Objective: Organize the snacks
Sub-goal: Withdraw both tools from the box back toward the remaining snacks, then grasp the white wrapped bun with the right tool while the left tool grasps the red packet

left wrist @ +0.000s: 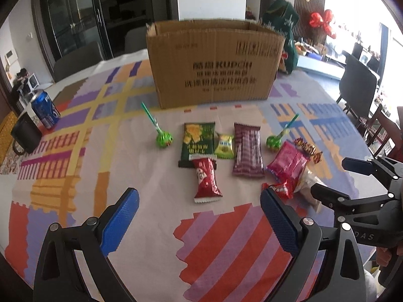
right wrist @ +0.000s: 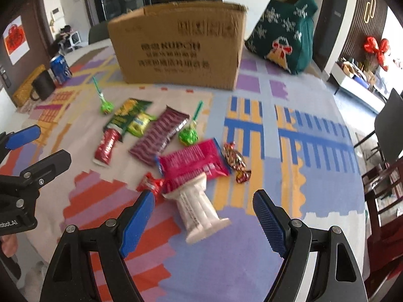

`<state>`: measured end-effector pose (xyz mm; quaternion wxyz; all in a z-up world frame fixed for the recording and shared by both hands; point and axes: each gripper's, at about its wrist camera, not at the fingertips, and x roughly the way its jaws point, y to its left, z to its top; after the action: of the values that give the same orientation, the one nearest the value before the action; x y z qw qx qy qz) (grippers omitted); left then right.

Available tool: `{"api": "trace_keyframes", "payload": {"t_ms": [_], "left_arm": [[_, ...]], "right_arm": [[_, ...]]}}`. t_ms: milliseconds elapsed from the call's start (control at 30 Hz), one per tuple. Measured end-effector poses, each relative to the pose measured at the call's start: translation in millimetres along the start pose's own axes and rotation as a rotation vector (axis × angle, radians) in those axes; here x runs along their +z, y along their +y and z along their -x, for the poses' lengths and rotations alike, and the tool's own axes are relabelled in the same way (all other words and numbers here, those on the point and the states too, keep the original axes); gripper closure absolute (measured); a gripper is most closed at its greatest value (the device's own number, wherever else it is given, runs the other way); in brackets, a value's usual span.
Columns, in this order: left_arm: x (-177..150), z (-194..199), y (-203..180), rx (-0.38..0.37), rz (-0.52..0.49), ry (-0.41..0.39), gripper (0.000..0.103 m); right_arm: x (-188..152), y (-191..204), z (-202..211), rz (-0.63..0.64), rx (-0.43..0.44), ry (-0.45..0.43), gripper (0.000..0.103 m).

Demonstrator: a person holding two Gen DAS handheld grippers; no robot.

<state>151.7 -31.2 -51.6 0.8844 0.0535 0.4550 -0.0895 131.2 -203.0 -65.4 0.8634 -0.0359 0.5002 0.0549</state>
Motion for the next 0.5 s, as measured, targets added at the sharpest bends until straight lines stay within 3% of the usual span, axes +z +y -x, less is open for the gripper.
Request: {"api": "trace_keyframes", "payload": {"t_ms": [400, 500], "left_arm": [[1, -32, 3, -0.002, 0.009, 0.065, 0.011], [4, -39, 2, 0.000, 0.004, 0.070, 0.014]], "right_arm": [[-8, 3, -23, 0.017, -0.018, 0.092, 0.023], [-7, 3, -27, 0.019, -0.023, 0.102, 0.027]]}}
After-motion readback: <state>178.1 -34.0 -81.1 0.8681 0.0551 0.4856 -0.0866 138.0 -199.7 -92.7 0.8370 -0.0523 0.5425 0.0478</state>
